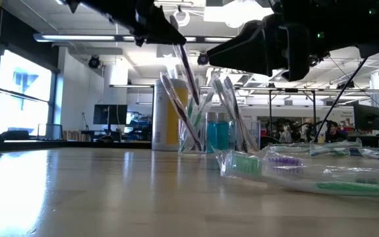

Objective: Pick & Place toothbrushing station
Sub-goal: Put the purple toothbrush into the transparent organizer

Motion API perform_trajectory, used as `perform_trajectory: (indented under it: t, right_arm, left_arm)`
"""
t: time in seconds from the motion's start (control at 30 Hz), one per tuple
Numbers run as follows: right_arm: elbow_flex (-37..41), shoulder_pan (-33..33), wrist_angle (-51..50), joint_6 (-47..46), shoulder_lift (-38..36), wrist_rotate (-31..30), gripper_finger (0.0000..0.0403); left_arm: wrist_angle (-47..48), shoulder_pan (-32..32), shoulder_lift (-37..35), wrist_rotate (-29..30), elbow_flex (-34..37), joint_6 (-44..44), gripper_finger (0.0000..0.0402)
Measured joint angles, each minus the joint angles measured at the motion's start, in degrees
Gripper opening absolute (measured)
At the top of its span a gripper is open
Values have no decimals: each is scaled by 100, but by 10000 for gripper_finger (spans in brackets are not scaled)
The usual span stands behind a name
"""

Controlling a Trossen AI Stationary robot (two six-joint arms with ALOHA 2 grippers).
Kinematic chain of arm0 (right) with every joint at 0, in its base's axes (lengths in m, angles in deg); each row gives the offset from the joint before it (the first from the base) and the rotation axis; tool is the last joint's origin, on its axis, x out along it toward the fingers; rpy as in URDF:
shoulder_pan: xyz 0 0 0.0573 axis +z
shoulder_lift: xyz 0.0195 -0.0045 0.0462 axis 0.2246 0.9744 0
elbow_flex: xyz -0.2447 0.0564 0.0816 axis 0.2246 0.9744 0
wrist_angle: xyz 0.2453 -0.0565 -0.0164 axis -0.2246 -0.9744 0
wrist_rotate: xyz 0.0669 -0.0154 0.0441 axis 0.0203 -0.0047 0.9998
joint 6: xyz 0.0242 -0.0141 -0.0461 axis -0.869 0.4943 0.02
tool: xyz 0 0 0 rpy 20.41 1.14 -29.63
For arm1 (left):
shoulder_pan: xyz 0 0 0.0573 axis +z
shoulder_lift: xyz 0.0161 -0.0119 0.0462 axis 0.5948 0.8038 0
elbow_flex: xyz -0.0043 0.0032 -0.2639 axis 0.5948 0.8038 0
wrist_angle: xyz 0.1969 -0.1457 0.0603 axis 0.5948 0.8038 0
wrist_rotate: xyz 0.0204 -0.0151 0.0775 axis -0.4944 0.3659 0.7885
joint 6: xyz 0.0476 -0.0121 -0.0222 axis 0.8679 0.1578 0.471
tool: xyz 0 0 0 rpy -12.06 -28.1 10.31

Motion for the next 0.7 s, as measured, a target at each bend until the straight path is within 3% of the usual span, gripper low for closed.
perform_trajectory:
  t: [0.1,0.23,0.43,0.7]
  right_arm:
    - [0,0,-1,0,0,-1,208]
    - [0,0,-9,0,0,0,208]
    - [0,0,-11,0,0,0,208]
    - [0,0,-37,0,0,-2,208]
  left_arm:
    - [879,122,0,-5,-537,-16,5]
    - [1259,424,48,-228,-781,80,5]
    - [1225,1188,52,-903,-622,-101,5]
    - [1185,1494,199,-1609,-566,-270,5]
